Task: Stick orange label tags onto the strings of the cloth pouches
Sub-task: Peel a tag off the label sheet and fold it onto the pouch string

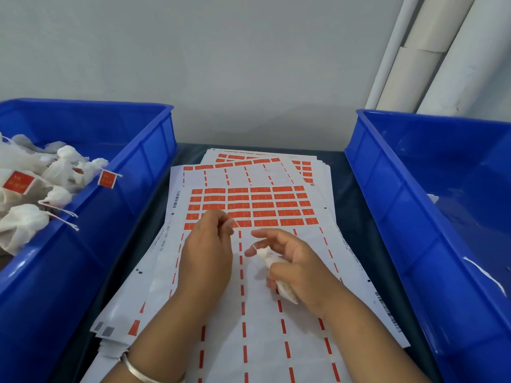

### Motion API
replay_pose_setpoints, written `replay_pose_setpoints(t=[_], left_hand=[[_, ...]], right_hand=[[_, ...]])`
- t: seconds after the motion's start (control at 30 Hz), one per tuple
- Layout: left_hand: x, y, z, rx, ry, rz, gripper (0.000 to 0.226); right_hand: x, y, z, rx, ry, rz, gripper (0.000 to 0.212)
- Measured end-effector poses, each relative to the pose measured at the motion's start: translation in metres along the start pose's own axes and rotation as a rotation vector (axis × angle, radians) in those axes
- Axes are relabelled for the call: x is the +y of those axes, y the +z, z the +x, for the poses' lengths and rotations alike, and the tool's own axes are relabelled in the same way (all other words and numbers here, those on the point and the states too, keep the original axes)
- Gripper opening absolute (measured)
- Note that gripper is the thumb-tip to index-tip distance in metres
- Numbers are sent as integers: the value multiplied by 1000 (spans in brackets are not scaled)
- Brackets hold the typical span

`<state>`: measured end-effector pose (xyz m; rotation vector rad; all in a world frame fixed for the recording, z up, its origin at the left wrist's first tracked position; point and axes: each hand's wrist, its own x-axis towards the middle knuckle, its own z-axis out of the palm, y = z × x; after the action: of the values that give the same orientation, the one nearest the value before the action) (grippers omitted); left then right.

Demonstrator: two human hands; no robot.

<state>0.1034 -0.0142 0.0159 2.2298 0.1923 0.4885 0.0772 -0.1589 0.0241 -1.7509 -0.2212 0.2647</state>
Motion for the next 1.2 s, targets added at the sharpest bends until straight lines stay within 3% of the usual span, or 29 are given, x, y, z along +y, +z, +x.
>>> replay_pose_setpoints(t=[0.17, 0.3, 0.47, 0.57, 0.63, 0.73, 0.83, 0.97, 1.1, 1.2], left_hand=[[8, -11, -6, -29, 185, -37, 12], [11, -13, -15, -44, 314, -48, 16], [19, -10, -18, -87, 276, -97, 23], [22, -9, -11, -197, 164, 8, 10], [15, -8, -8, -383, 76, 263, 40], [0, -9, -15, -687, 130, 640, 92], [-8, -20, -16, -782, 139, 723, 104], [-7, -37, -11, -858, 121, 801, 107], [3, -54, -3, -951, 109, 877, 110], [18, -52, 4, -913, 113, 841, 93]], right_hand=[[-5, -2, -7, -85, 28, 218, 14], [-6, -8, -9, -48, -32, 318, 24], [-8, -12, -9, -10, -27, 278, 22], [-13, -16, -11, 22, -31, 369, 16], [-17, -20, -13, 38, -38, 539, 11], [-24, -28, -14, 55, -30, 719, 14], [-34, -34, -15, 61, -17, 794, 11], [-43, -45, -16, 128, -30, 759, 11], [-36, -53, -13, 293, -50, 565, 22], [-24, -51, -11, 425, -5, 424, 12]])
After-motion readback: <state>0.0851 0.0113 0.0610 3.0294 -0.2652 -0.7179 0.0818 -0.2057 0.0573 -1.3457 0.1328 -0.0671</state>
